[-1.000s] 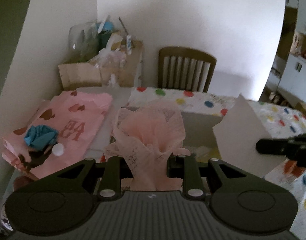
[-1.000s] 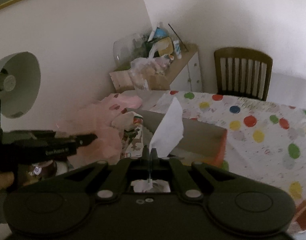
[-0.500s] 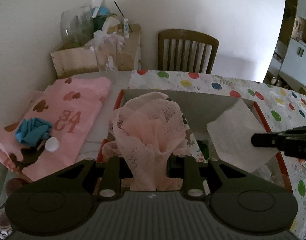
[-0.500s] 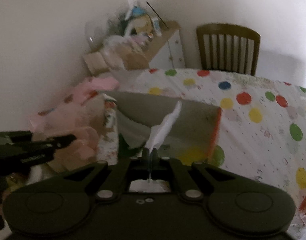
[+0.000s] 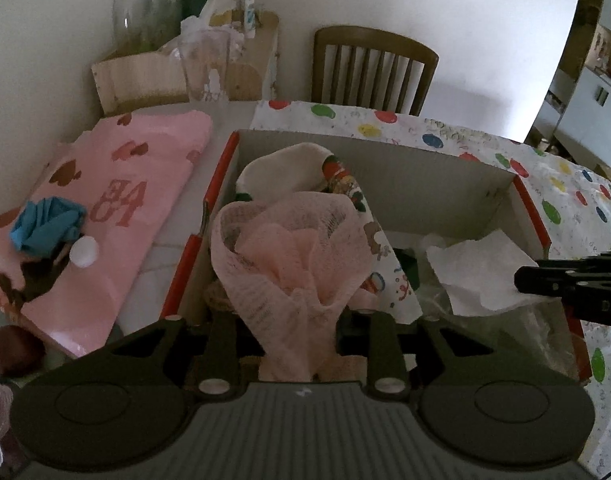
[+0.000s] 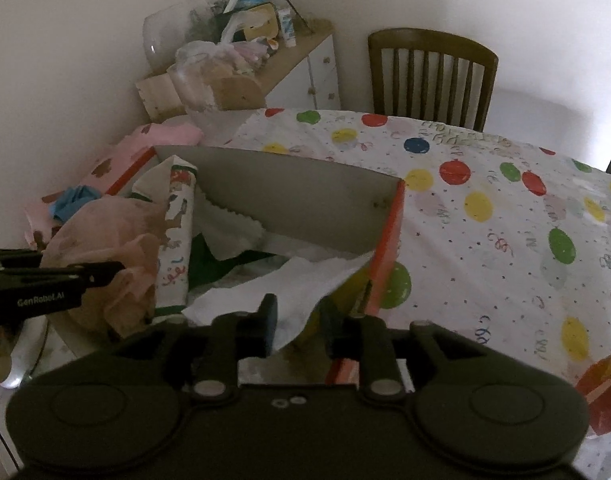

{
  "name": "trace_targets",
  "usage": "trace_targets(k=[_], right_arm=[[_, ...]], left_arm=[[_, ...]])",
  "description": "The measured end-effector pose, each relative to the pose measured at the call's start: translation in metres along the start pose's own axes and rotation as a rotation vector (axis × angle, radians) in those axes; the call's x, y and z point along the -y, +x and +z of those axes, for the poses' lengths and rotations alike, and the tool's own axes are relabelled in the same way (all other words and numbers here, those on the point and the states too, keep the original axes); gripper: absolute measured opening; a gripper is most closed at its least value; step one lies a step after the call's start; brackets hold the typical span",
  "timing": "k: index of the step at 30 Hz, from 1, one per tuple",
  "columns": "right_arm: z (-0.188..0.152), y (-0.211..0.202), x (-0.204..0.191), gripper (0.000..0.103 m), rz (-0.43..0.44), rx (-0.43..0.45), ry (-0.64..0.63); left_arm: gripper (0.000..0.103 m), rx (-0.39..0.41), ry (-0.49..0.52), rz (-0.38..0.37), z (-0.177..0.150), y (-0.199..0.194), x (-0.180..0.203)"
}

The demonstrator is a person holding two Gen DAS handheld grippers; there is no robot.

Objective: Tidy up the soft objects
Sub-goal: 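Lower the pink puff into the box with the left tool while the right tool releases the tissue inside, then move the left tool to the bubble wrap while the right tool moves to the green sponge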

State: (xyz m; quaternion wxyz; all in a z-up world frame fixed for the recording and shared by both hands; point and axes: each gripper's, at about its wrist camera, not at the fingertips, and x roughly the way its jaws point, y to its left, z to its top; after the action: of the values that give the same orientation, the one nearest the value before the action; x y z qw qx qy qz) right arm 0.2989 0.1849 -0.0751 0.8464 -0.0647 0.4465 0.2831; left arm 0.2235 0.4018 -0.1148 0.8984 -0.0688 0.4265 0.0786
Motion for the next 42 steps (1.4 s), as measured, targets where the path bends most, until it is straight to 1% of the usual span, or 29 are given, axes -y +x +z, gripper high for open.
trace_targets(k=[1,2,3,4,5,8,12,17,18,21,23,24,28,30,32,34,35,38,42], right_arm=[[0.000,-0.001,0.001,0.027,0.001,0.000,0.003],[0.000,-0.003,0.001,0.027,0.004,0.001,0.007],[0.000,-0.004,0.001,0.028,0.006,0.004,0.009],[0.000,-0.006,0.001,0.030,0.010,0.006,0.011],[0.000,-0.007,0.001,0.032,0.014,0.007,0.010],[-0.001,-0.012,-0.001,0.034,0.014,0.015,0.002],[-0.004,-0.020,-0.002,0.036,0.021,0.021,0.000],[-0.008,-0.032,-0.006,0.044,0.033,0.031,-0.021],[-0.009,-0.035,-0.007,0.045,0.032,0.034,-0.025],[-0.012,-0.045,-0.010,0.052,0.036,0.049,-0.030],[-0.013,-0.052,-0.011,0.059,0.040,0.060,-0.033],[-0.014,-0.056,-0.012,0.060,0.043,0.066,-0.035],[-0.018,-0.070,-0.015,0.063,0.052,0.085,-0.043],[-0.021,-0.079,-0.016,0.066,0.060,0.096,-0.045],[-0.024,-0.088,-0.017,0.072,0.061,0.112,-0.048],[-0.028,-0.098,-0.017,0.076,0.065,0.123,-0.052],[-0.031,-0.104,-0.016,0.080,0.066,0.132,-0.054],[-0.038,-0.122,-0.012,0.086,0.069,0.158,-0.049],[-0.049,-0.146,-0.001,0.095,0.074,0.191,-0.027]], left_arm=[[0.034,-0.004,-0.005,0.001,0.000,0.000,0.000],[0.045,-0.008,-0.008,-0.001,-0.001,0.000,-0.001],[0.060,-0.008,-0.006,-0.001,-0.001,-0.002,0.000],[0.064,-0.007,-0.003,0.003,-0.002,-0.003,0.001],[0.066,-0.004,-0.001,0.008,-0.003,-0.004,0.001],[0.066,0.016,-0.007,0.002,-0.005,-0.010,0.000],[0.068,0.014,-0.009,0.001,-0.007,-0.015,0.000],[0.070,0.015,-0.010,-0.004,-0.010,-0.024,0.002],[0.072,0.020,-0.007,-0.004,-0.011,-0.027,0.002],[0.078,0.030,-0.006,-0.006,-0.013,-0.034,0.004],[0.080,0.042,-0.007,-0.009,-0.015,-0.040,0.005],[0.081,0.052,-0.005,-0.009,-0.015,-0.044,0.006],[0.082,0.086,0.007,-0.009,-0.018,-0.059,0.013],[0.084,0.102,0.001,-0.025,-0.019,-0.067,0.015],[0.085,0.116,0.000,-0.040,-0.021,-0.076,0.019],[0.086,0.129,0.002,-0.054,-0.022,-0.084,0.023],[0.089,0.136,0.003,-0.067,-0.023,-0.089,0.026],[0.098,0.150,0.008,-0.096,-0.025,-0.101,0.035],[0.099,0.150,0.015,-0.149,-0.031,-0.112,0.050]])
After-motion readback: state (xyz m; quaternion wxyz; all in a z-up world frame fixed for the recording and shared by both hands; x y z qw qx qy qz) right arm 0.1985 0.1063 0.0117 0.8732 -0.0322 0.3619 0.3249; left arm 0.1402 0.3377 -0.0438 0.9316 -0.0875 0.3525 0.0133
